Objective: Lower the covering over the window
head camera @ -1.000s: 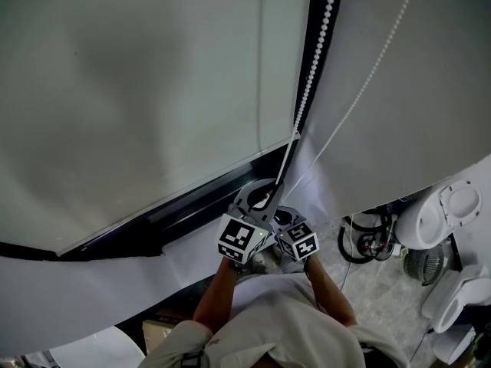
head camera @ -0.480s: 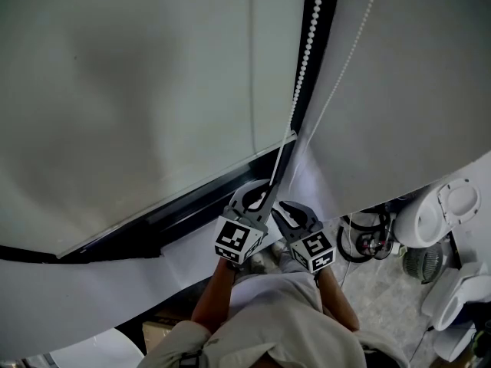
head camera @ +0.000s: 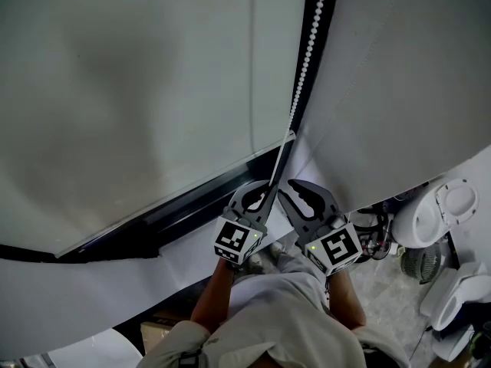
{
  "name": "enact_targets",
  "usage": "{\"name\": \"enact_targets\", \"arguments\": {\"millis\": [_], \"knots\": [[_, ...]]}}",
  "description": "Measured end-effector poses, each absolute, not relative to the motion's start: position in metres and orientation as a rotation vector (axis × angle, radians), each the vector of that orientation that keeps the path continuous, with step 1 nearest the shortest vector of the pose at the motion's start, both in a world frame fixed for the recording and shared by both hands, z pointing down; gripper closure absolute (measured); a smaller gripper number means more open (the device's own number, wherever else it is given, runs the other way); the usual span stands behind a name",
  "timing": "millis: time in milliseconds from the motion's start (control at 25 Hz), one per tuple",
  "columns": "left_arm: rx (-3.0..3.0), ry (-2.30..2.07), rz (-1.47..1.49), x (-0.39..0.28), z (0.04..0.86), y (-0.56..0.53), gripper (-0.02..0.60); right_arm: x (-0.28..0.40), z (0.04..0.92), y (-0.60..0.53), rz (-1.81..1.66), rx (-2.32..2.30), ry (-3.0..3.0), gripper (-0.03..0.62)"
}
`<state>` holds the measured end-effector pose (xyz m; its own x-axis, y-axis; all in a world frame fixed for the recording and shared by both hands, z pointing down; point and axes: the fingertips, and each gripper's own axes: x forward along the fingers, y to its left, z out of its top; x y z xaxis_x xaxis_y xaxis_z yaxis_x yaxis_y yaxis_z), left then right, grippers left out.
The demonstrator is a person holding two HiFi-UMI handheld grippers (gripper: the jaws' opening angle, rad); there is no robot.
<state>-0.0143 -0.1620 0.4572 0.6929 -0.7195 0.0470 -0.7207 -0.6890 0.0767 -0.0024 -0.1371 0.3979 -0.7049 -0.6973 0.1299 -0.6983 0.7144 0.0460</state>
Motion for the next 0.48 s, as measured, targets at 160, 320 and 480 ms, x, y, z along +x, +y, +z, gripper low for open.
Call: {"name": "enact_targets", "arguments": {"millis": [160,320,480], "knots": [[2.81,-1.187,0.016,-0.013,0.455,-0.16,0.561,-0.01,0.371,-0.144,-0.062,1.125,-2.82,0.485],[2.816,-1.187,0.013,-0.011,0.454,-0.159,0.561,-0.019,0.347,-0.151,-0.125,1.115,-2.868,0.482],[2.818,-1.188,0.012,-0.009,0.454,-0.158,0.561,-0.028,0.332,-0.155,-0.183,1.109,-2.9,0.485]]}}
